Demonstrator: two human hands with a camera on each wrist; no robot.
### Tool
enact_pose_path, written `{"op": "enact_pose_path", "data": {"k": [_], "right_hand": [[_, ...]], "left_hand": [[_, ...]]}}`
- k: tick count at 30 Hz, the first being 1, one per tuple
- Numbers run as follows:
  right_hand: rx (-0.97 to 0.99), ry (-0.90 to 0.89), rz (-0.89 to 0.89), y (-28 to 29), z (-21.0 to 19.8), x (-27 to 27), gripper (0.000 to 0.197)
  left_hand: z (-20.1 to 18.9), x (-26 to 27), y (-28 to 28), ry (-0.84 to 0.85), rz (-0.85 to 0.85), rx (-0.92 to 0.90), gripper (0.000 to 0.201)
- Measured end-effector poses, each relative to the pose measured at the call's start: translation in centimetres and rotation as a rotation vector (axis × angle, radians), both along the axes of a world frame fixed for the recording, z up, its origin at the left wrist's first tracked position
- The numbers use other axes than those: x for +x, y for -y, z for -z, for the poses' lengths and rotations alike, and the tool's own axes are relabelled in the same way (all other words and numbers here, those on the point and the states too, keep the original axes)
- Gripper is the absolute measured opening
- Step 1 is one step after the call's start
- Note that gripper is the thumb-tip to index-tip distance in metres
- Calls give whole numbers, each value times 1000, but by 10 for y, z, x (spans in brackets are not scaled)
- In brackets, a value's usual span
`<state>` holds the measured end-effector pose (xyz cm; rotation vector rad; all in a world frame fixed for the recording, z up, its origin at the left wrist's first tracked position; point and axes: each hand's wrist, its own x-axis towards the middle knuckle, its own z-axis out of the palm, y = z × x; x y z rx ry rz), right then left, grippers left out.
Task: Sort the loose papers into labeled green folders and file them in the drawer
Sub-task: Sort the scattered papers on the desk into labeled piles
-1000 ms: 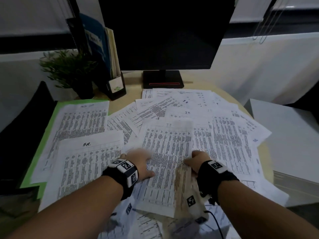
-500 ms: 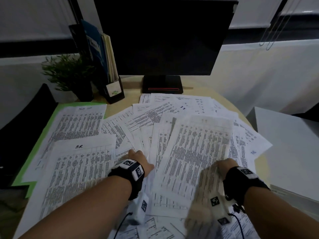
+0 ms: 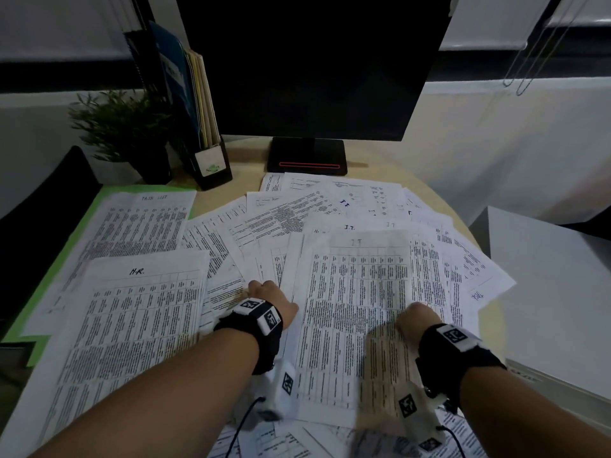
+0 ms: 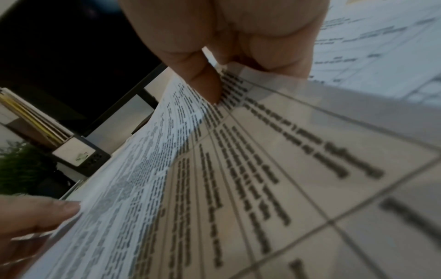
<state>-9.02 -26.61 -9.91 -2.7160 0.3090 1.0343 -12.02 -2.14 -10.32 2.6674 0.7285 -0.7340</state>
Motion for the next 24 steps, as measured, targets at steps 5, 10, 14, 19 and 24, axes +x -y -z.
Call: {"op": "enact_pose_path", "data": {"k": [5,10,14,19,24], "right_hand": [[-181,-26,-377,9,7,5,29],[-404,46,-779,19,1,7,26],[-363,12,-661,14,-9,4,30],[-176,114,-368,16,-1,4,34],[-153,152,-296,11,-1,3,31]], "left_hand": [[3,10,0,56,-53,-197,29],[0,13,-23,91,-134,-209,25],[-2,13,-49,111,-157,-107,29],[-13,5,-63,221,-146,-132,31],[-39,-5,-66,552,-222,-105,27]]}}
